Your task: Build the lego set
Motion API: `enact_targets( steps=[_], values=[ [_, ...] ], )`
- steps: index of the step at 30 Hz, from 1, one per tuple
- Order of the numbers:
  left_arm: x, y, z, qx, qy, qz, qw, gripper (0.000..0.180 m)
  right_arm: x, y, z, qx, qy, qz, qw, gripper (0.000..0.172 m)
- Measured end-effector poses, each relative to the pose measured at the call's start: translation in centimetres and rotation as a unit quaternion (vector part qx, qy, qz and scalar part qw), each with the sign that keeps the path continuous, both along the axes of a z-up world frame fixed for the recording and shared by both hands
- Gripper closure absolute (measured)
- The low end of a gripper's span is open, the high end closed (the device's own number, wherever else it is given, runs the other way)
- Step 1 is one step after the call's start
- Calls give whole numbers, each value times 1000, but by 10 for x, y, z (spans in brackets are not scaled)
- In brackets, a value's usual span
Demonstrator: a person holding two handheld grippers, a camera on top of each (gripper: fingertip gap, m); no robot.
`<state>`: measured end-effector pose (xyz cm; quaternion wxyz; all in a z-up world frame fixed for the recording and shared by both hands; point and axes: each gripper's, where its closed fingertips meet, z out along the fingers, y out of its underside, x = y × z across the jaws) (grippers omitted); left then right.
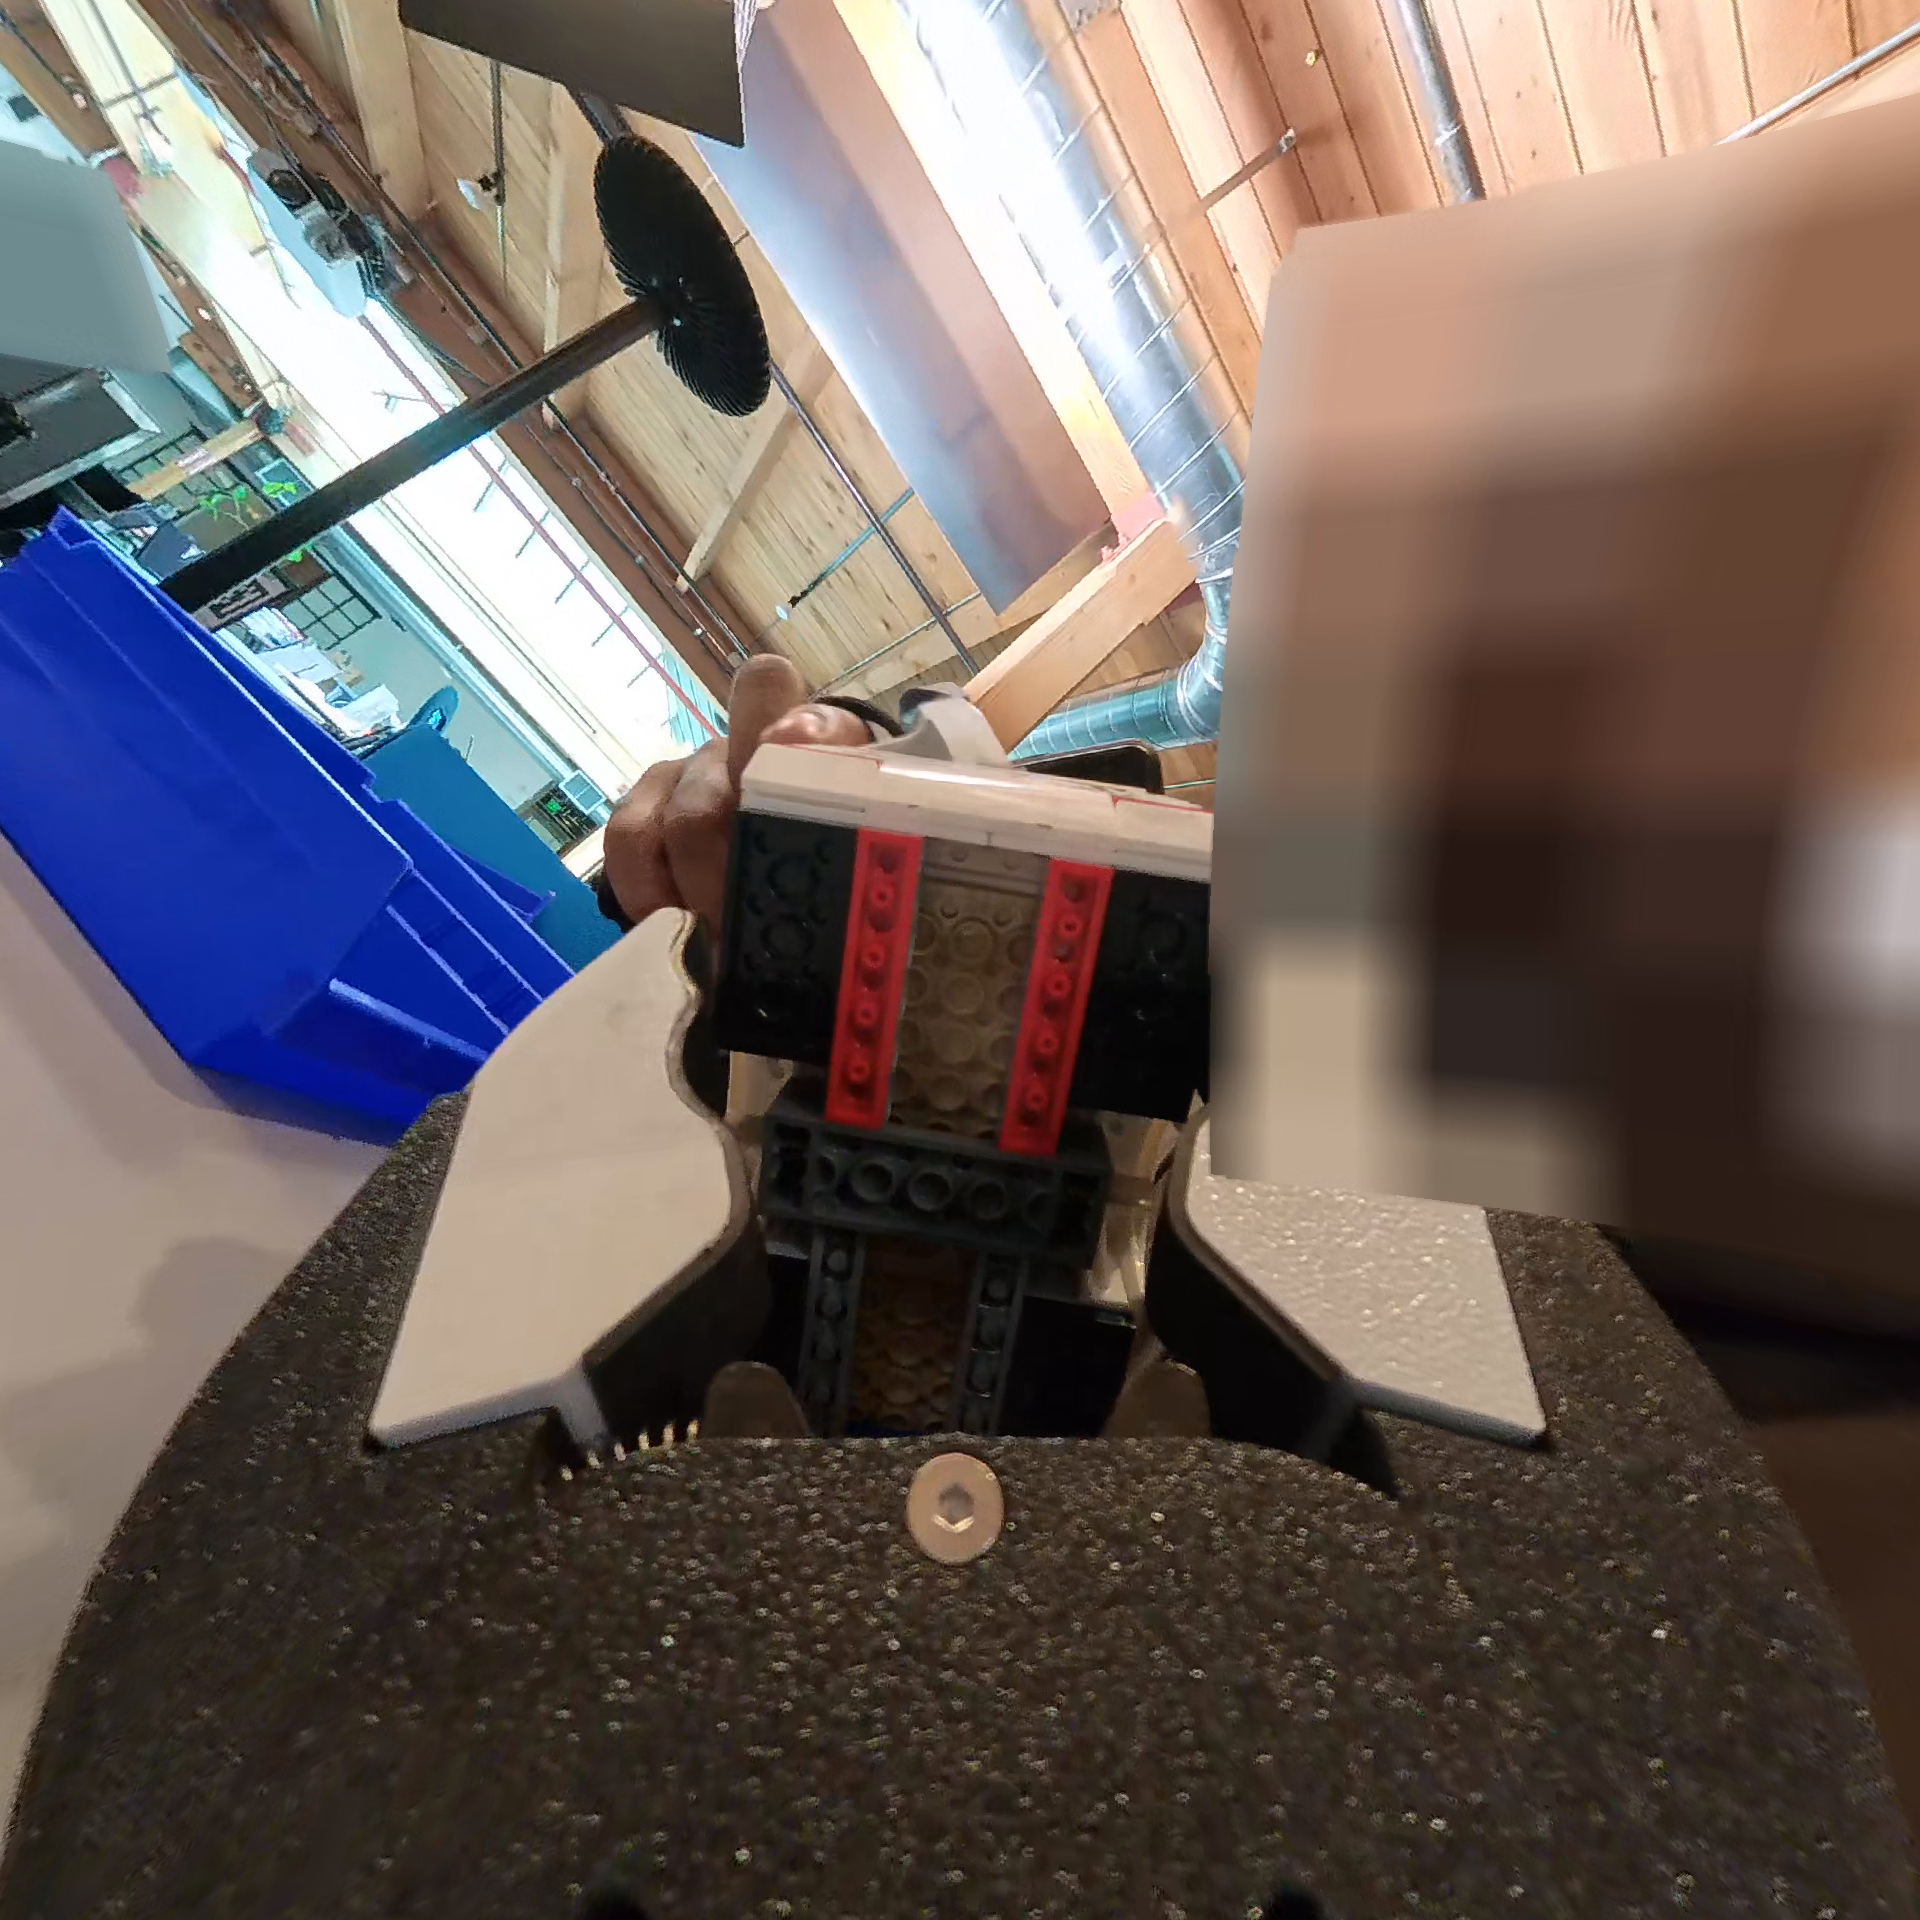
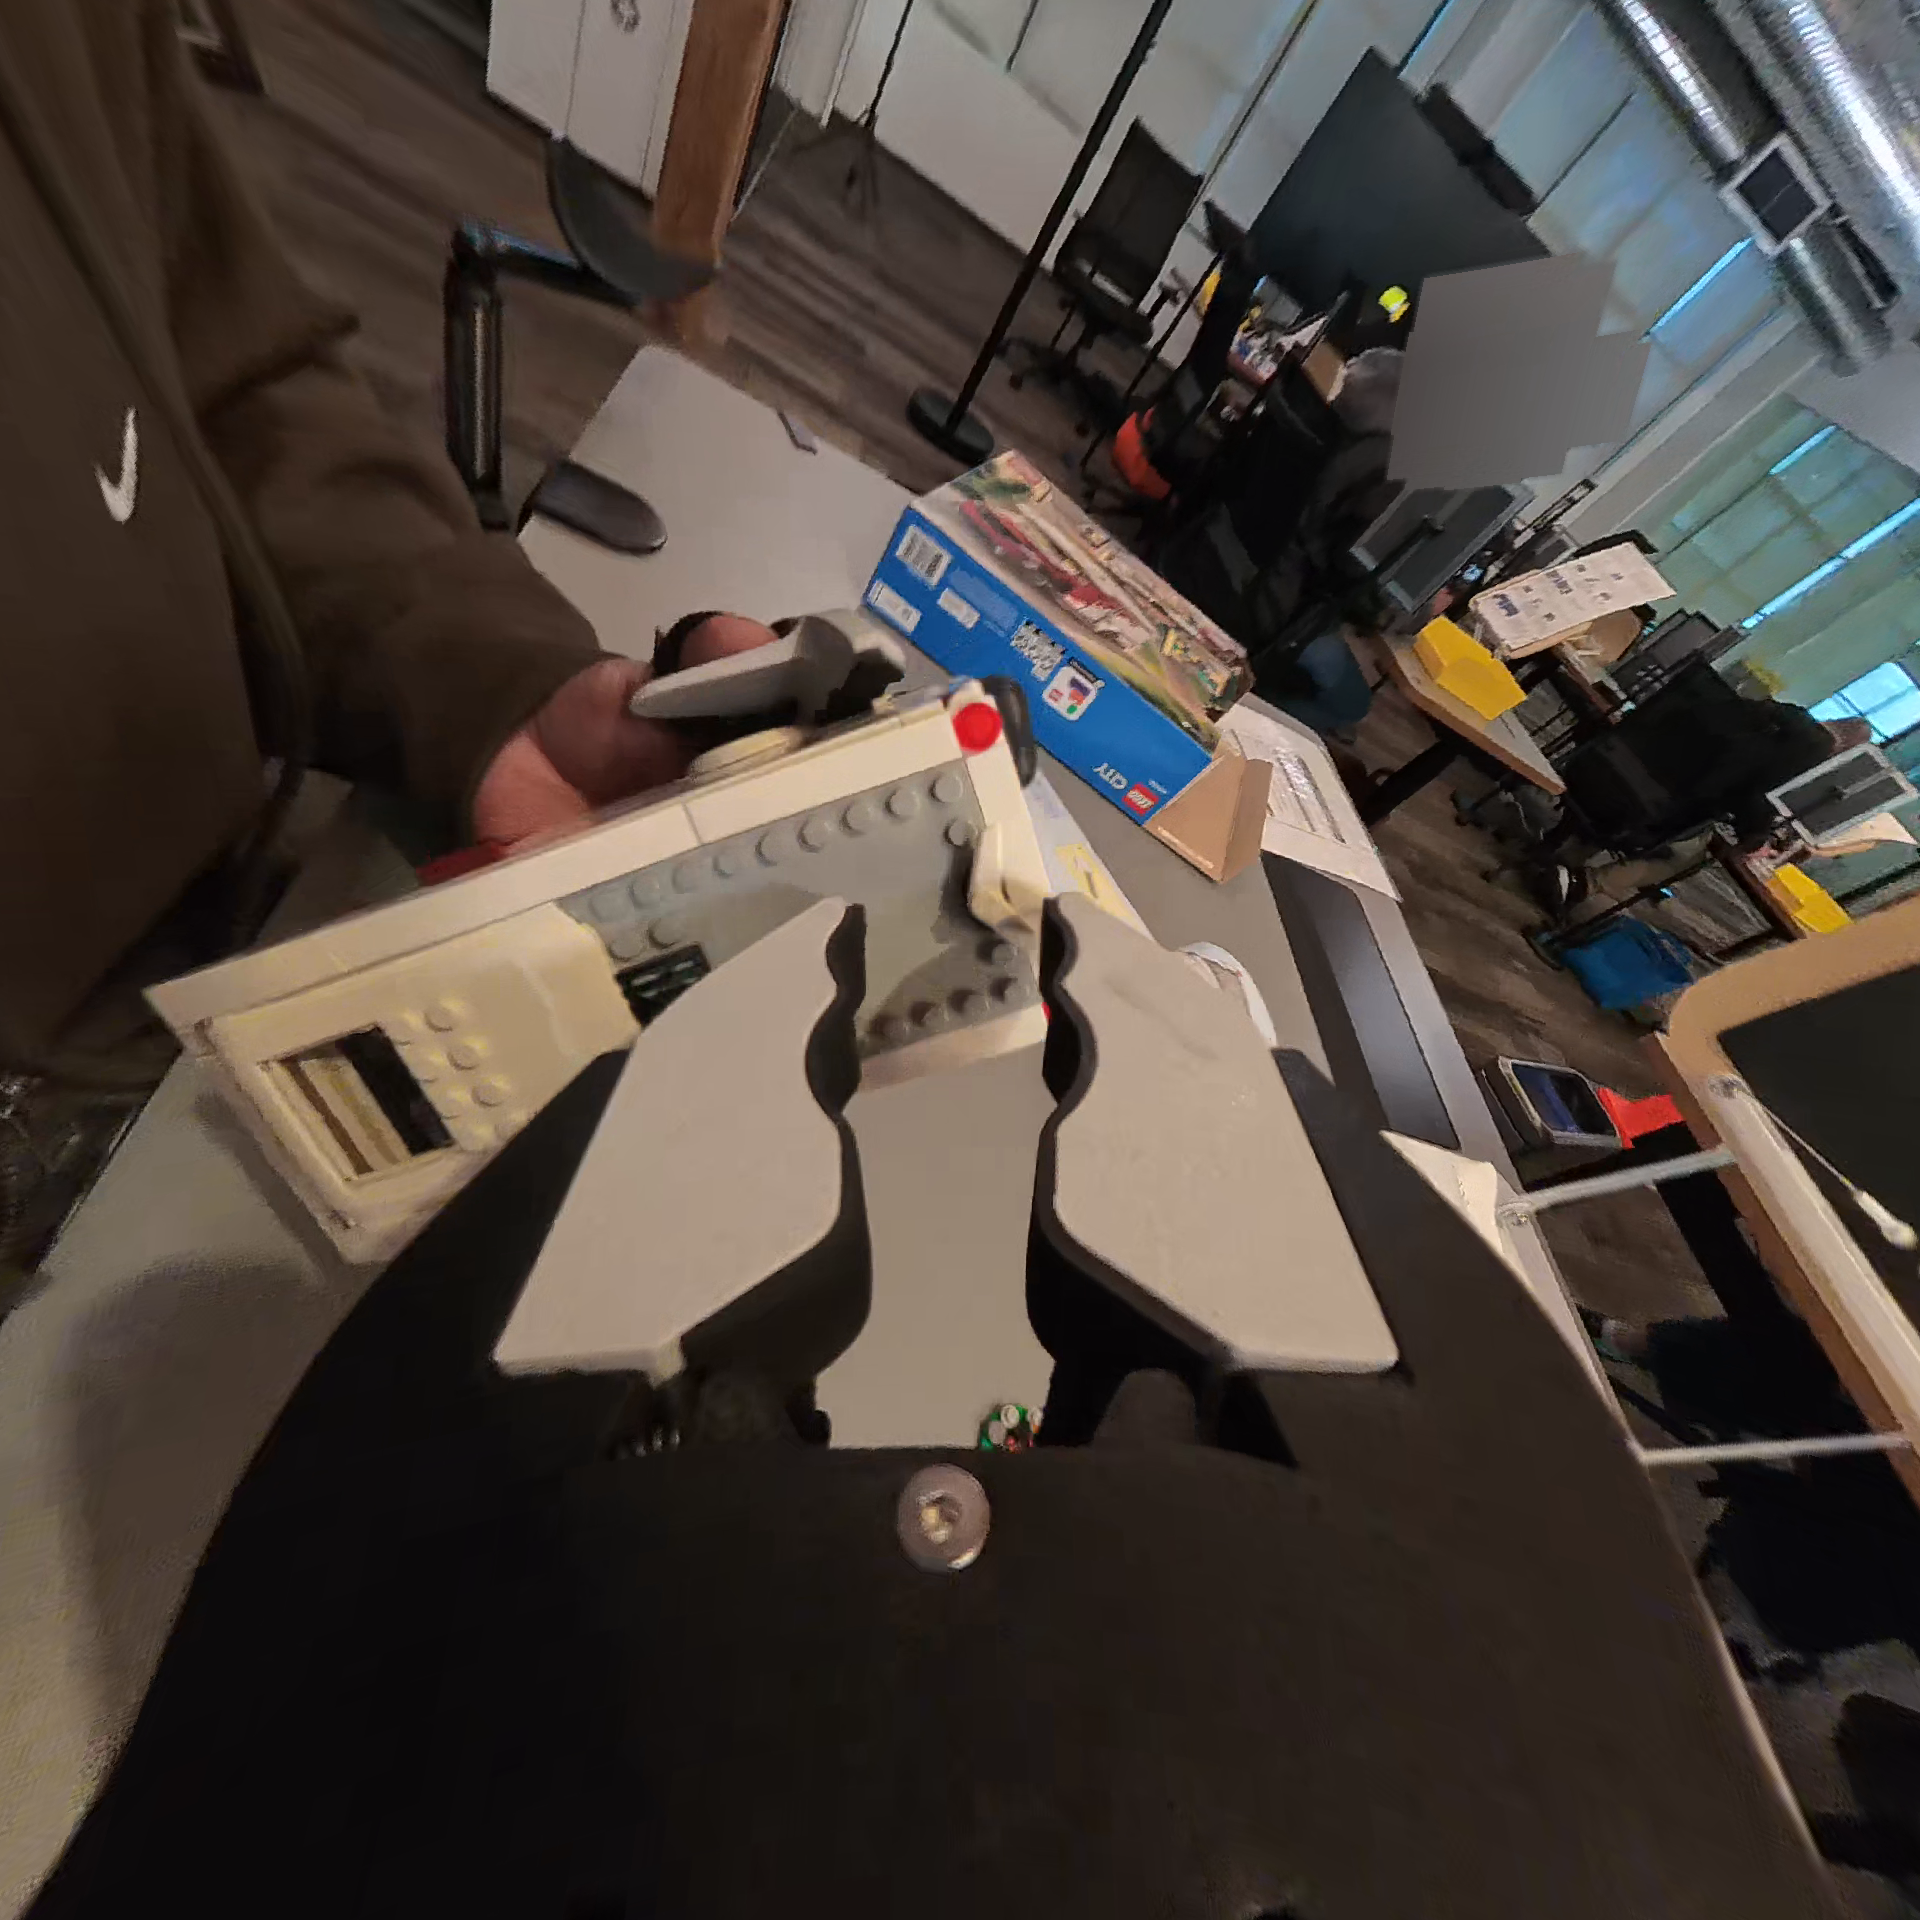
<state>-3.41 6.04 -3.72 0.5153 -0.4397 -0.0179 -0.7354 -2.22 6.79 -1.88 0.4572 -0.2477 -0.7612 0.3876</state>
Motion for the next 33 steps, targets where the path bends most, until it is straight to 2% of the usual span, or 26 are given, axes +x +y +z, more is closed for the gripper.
enact_targets(
  steps=[6,12,16,33],
  values=[
    [2,-4,-10,-14,40,0,999,89,0,-4,-9,7,-15,11,1000,156],
    [13,-13,-11,8,117,-8,993,89,6,-7,-5,-16,-16,26,999,160],
    [16,-13,-9,12,143,-7,990,89,8,-6,-3,-11,-19,22,1000,164],
    [14,-15,1,17,118,-24,993,89,7,-10,7,-26,-21,24,999,164]
  ],
)
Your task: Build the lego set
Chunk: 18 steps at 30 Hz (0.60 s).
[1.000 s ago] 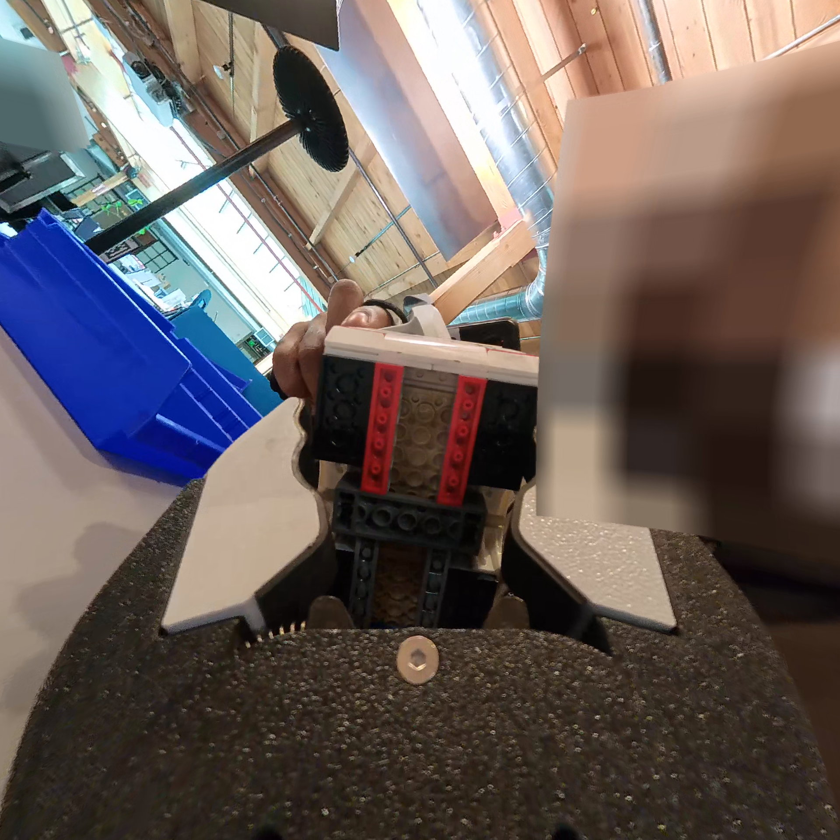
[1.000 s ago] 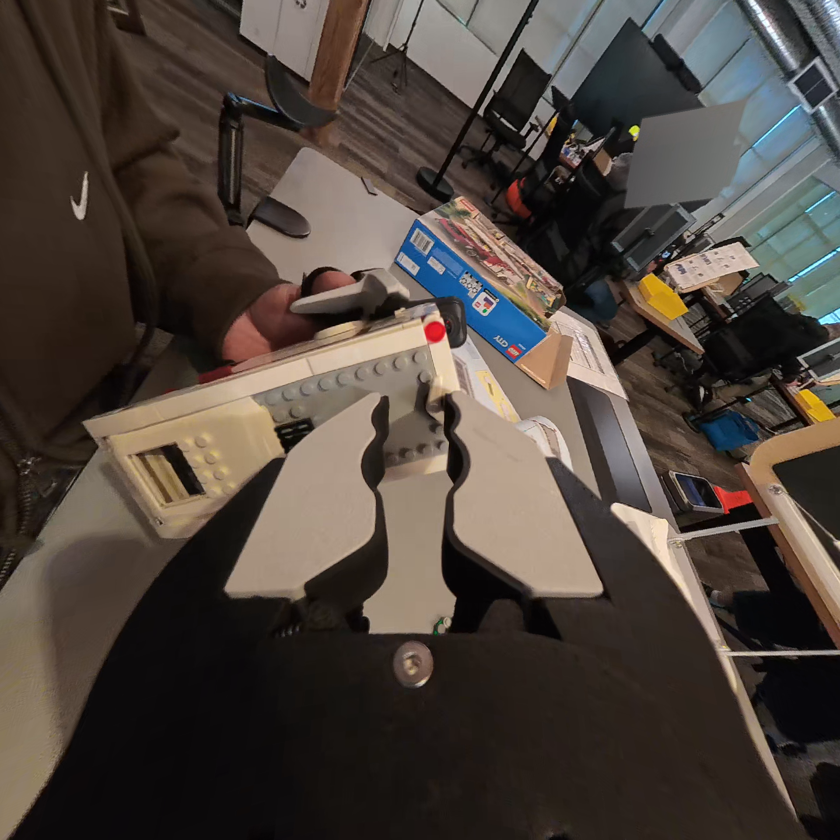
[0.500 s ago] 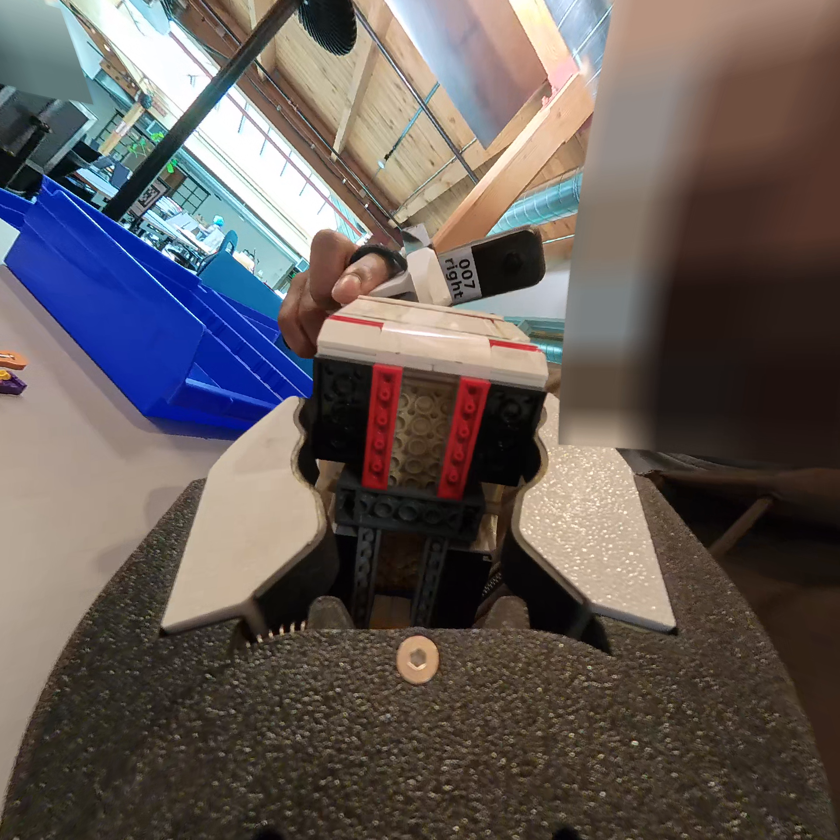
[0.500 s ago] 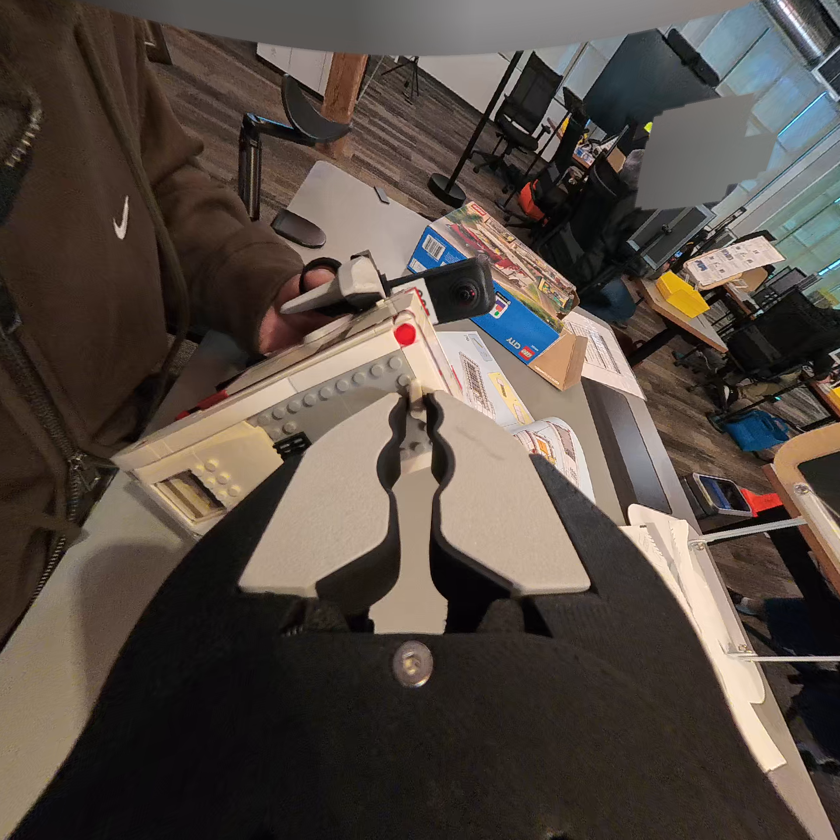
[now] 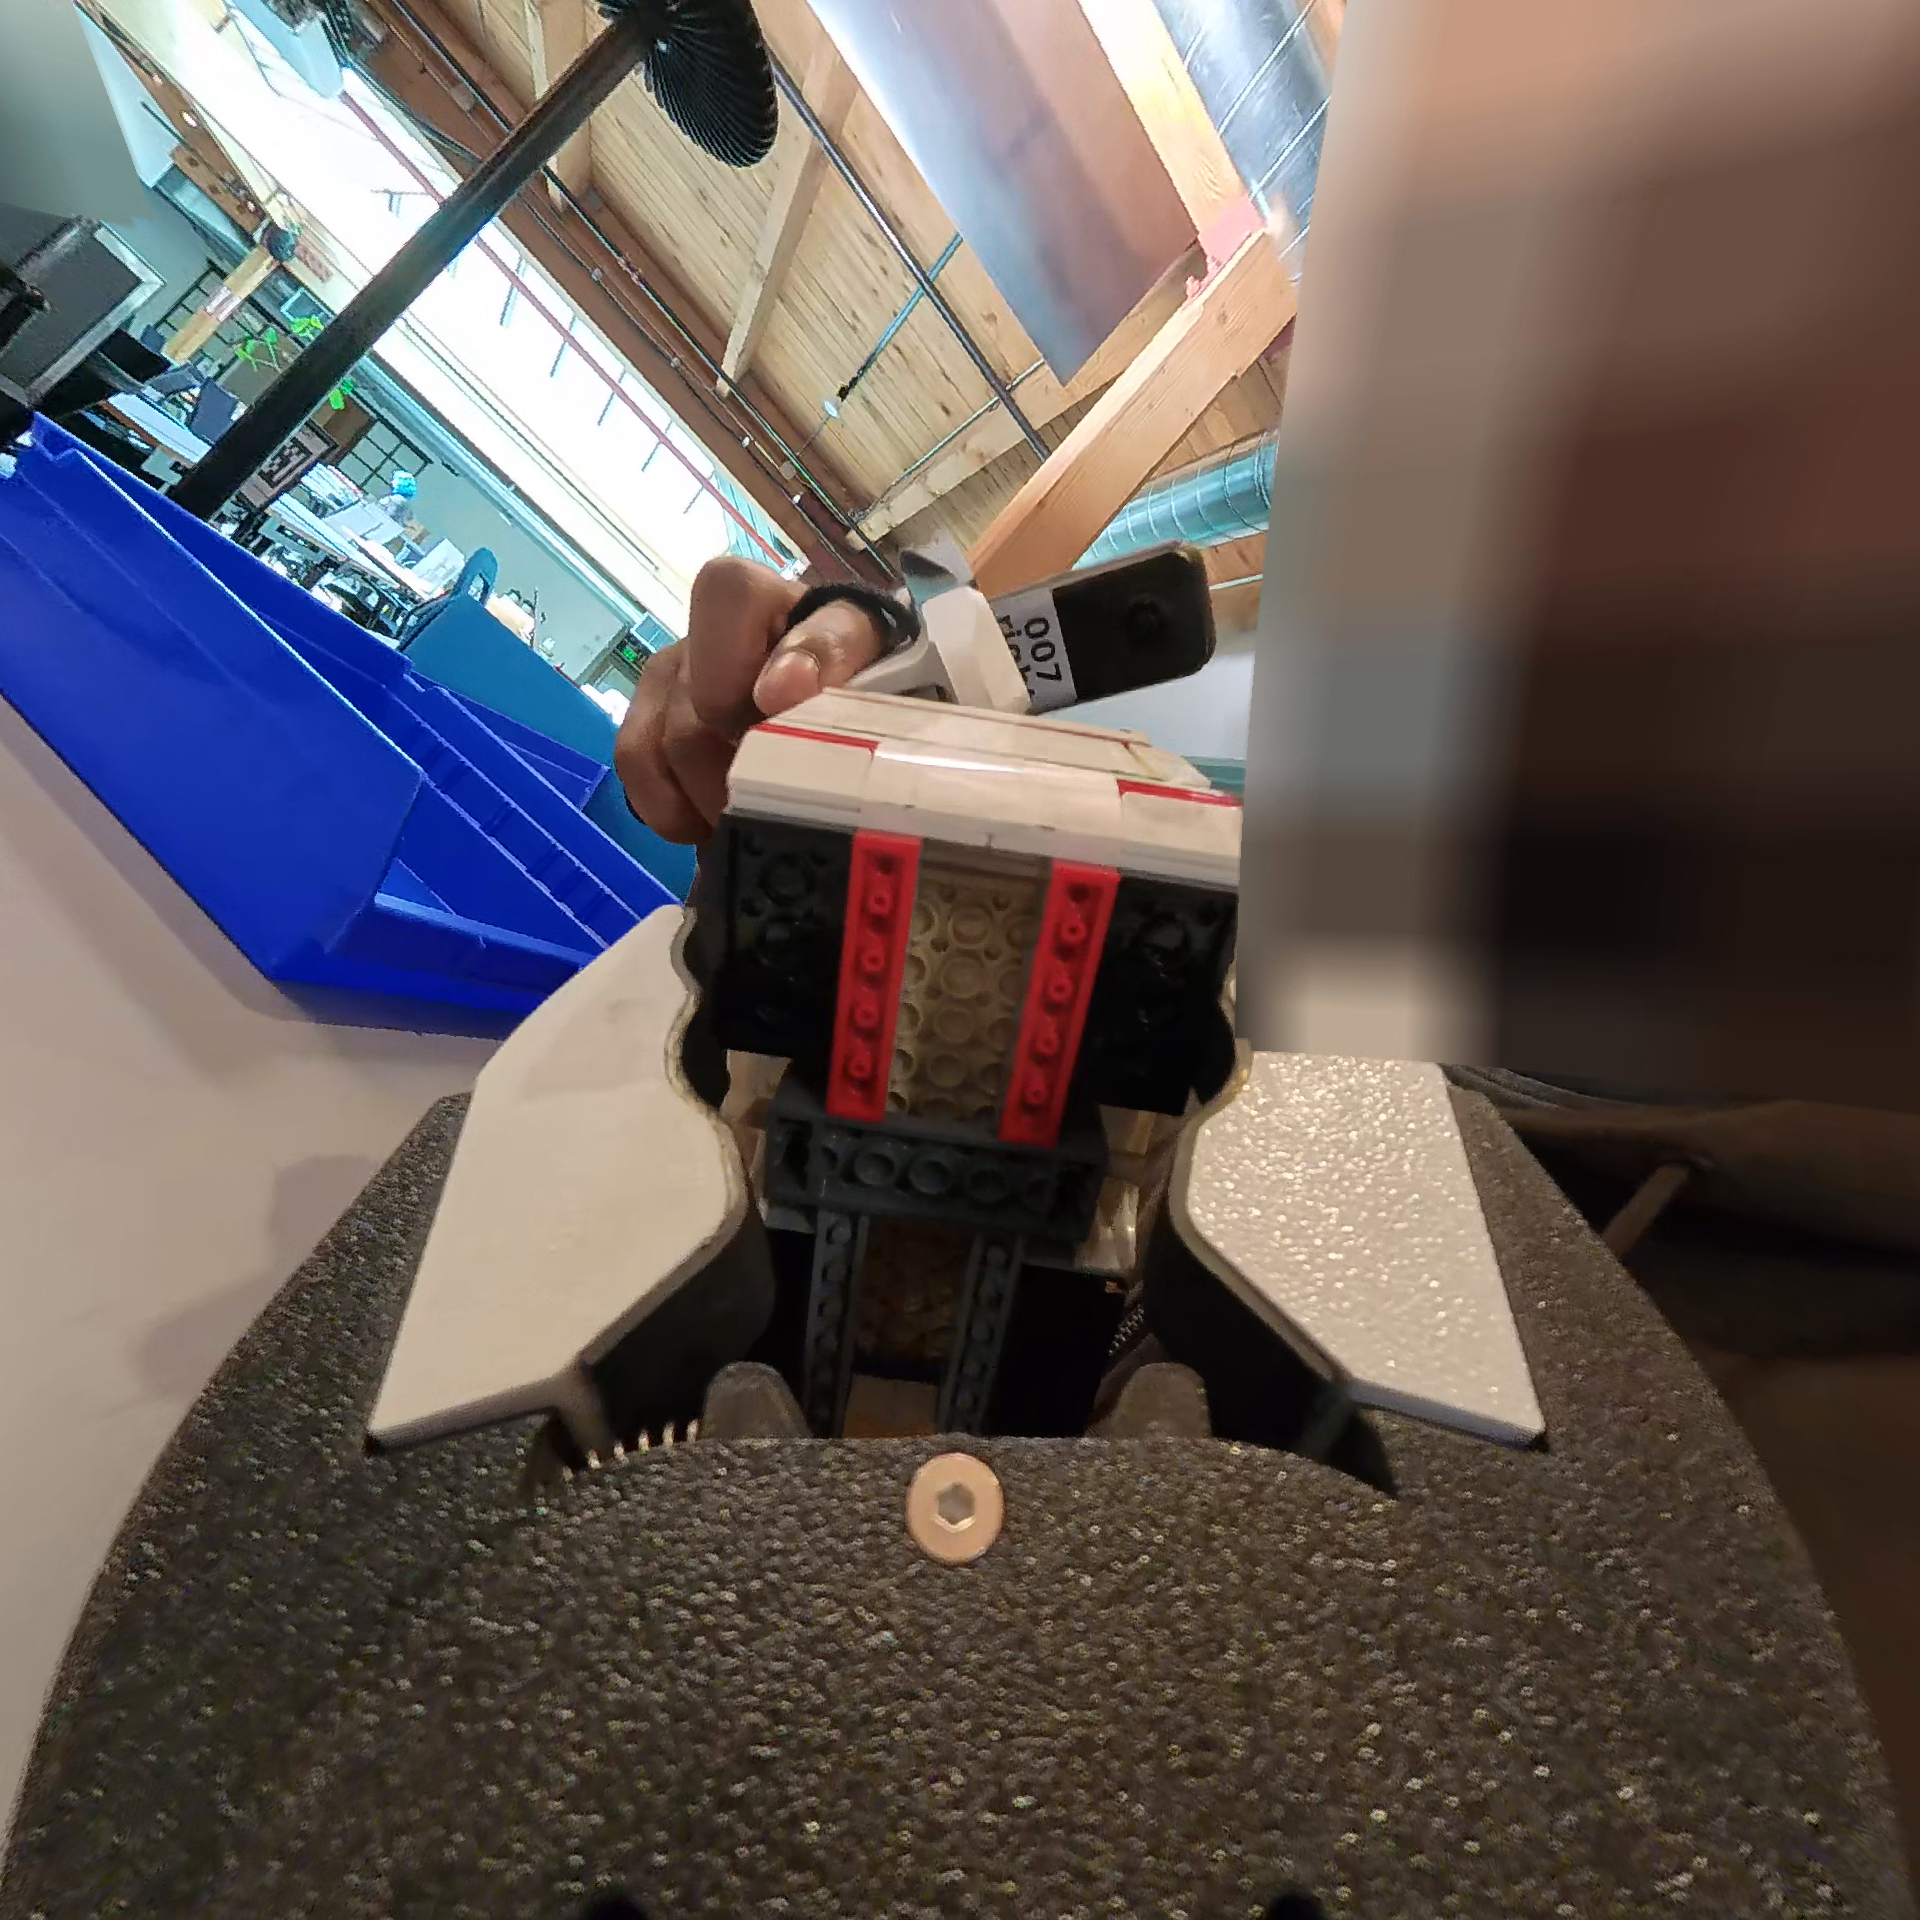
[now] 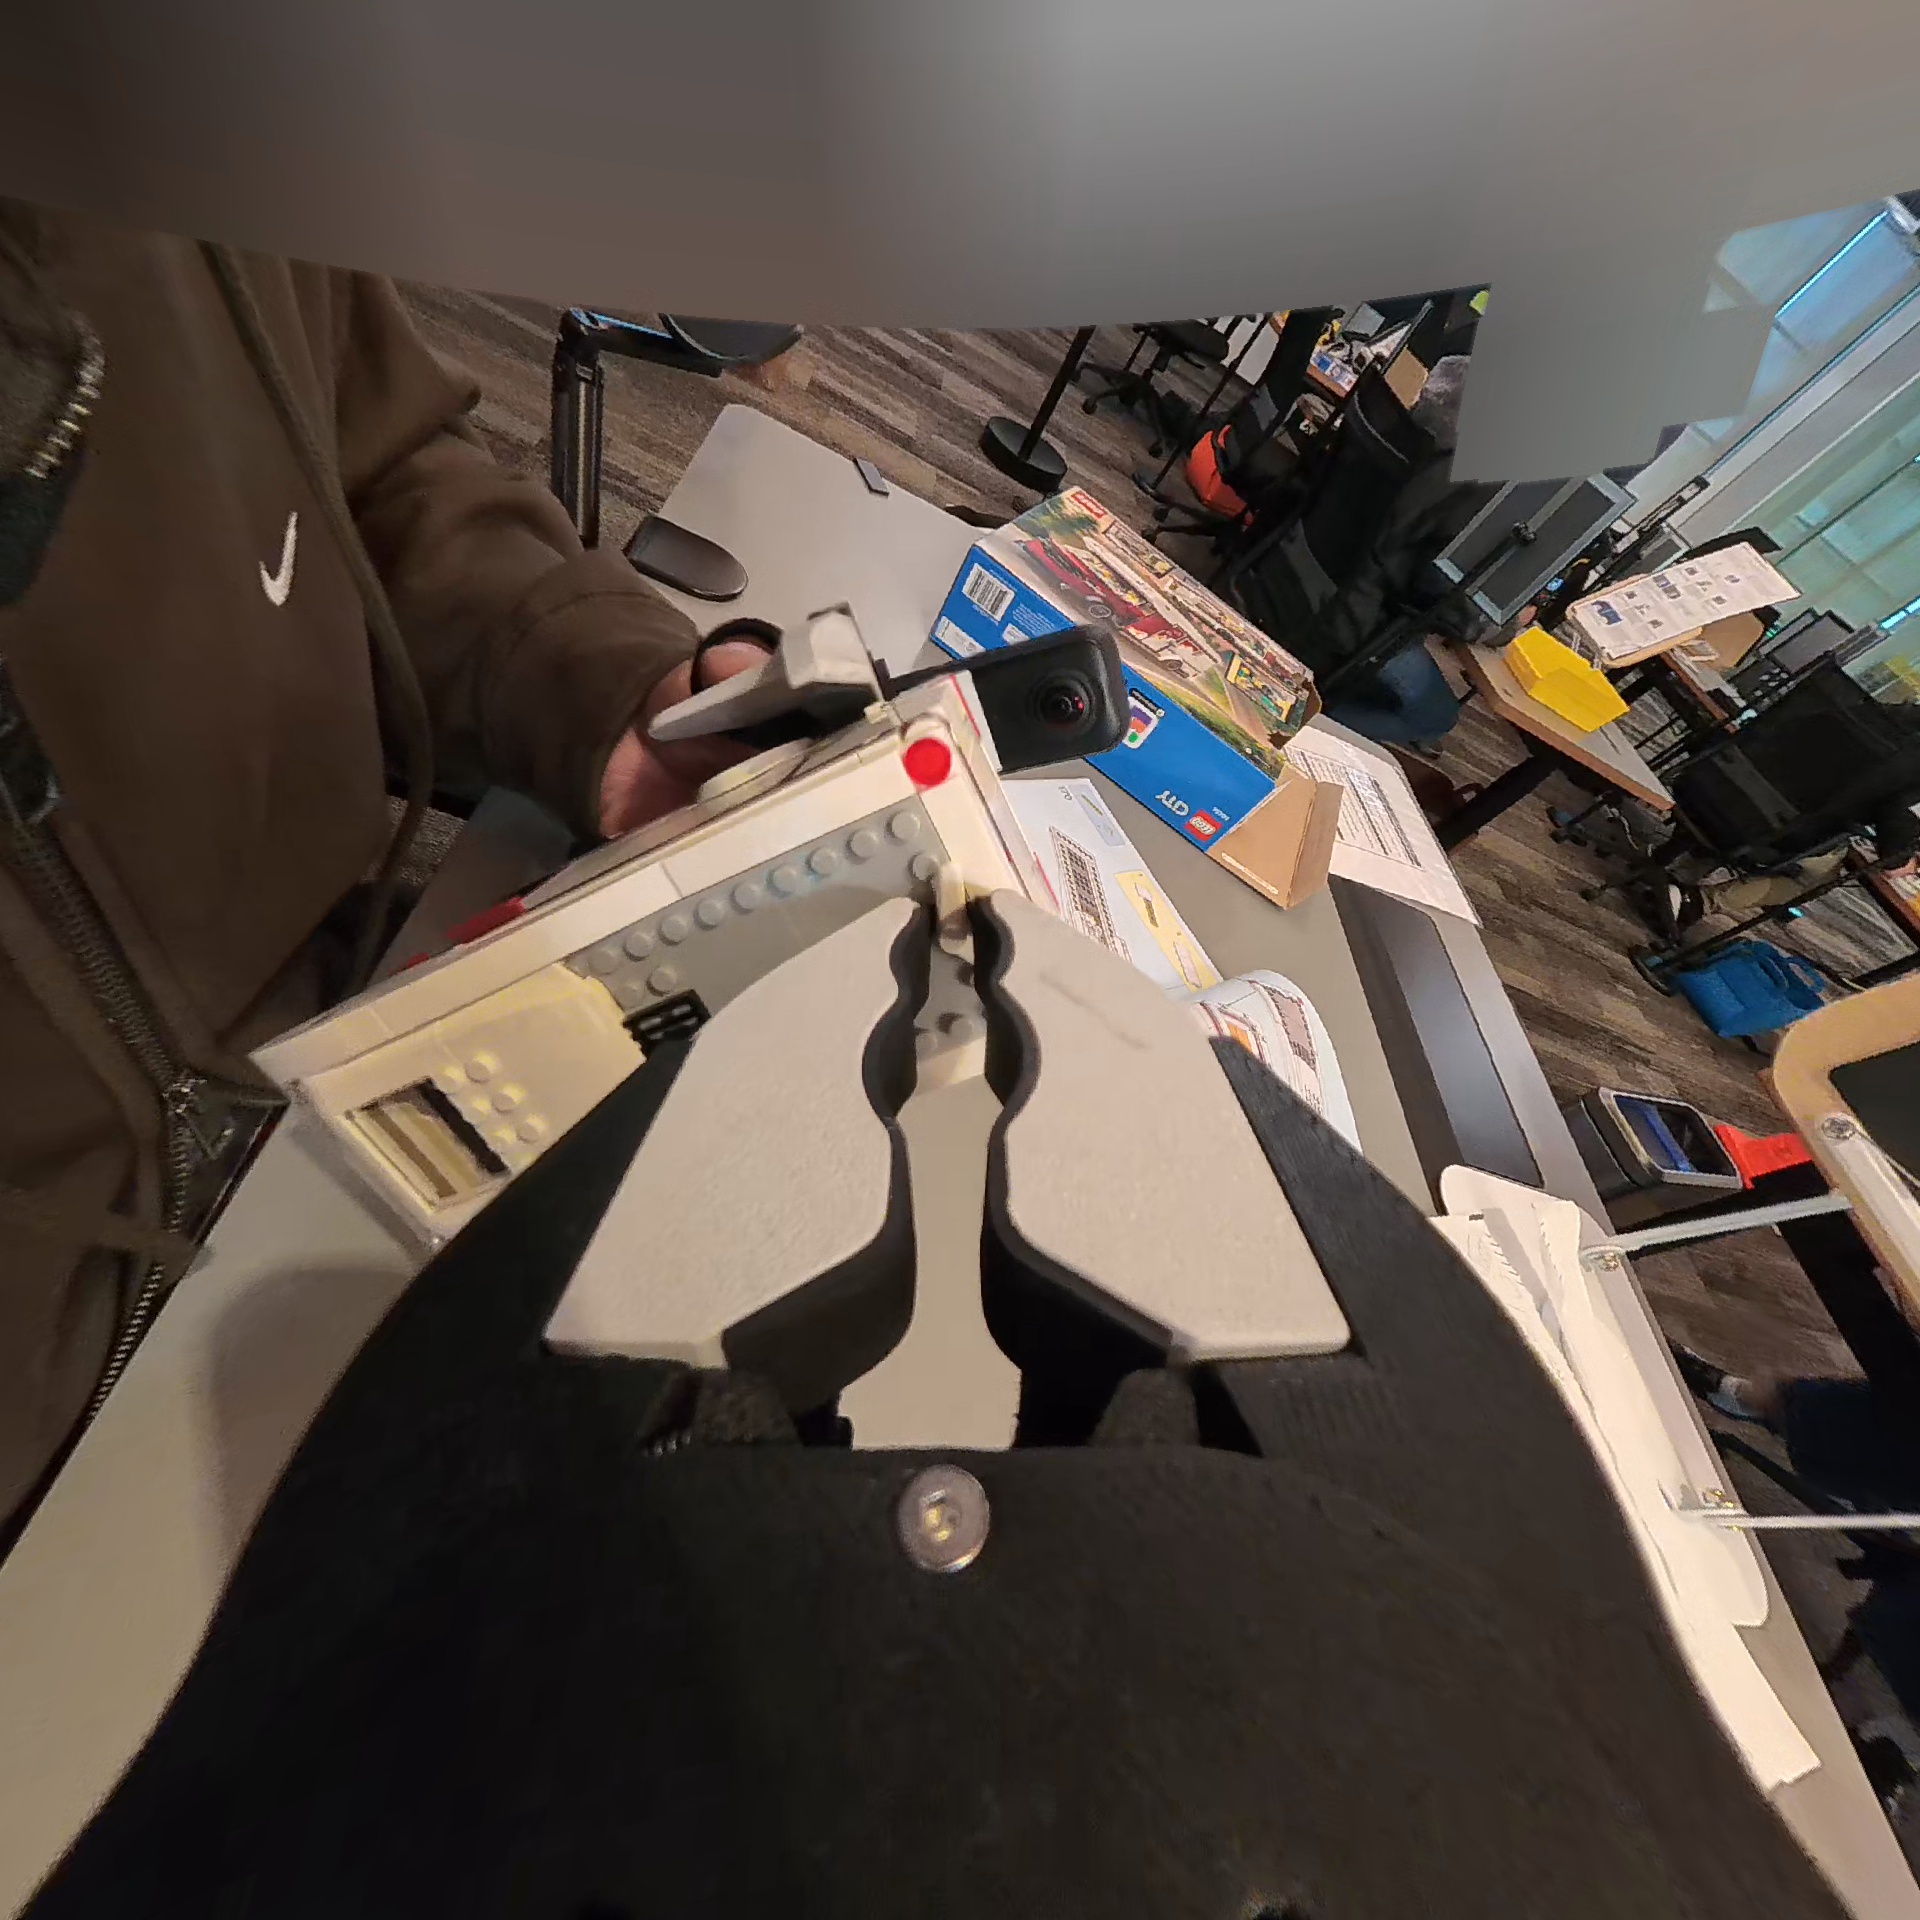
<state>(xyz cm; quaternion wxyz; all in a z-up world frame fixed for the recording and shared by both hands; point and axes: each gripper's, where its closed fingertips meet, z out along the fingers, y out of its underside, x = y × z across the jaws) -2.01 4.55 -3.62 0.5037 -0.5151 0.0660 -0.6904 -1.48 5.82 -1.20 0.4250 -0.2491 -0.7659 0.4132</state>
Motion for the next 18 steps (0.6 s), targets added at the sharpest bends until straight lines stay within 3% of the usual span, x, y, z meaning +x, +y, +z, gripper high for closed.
enact_targets(
  steps=[12,18],
  values=[
    [-24,9,-23,-115,-154,-22,981,89,-20,7,-28,-61,-63,-17,996,156],
    [-35,9,-31,-134,-174,-25,975,89,-26,14,-34,-79,-78,-17,994,147]
  ],
)
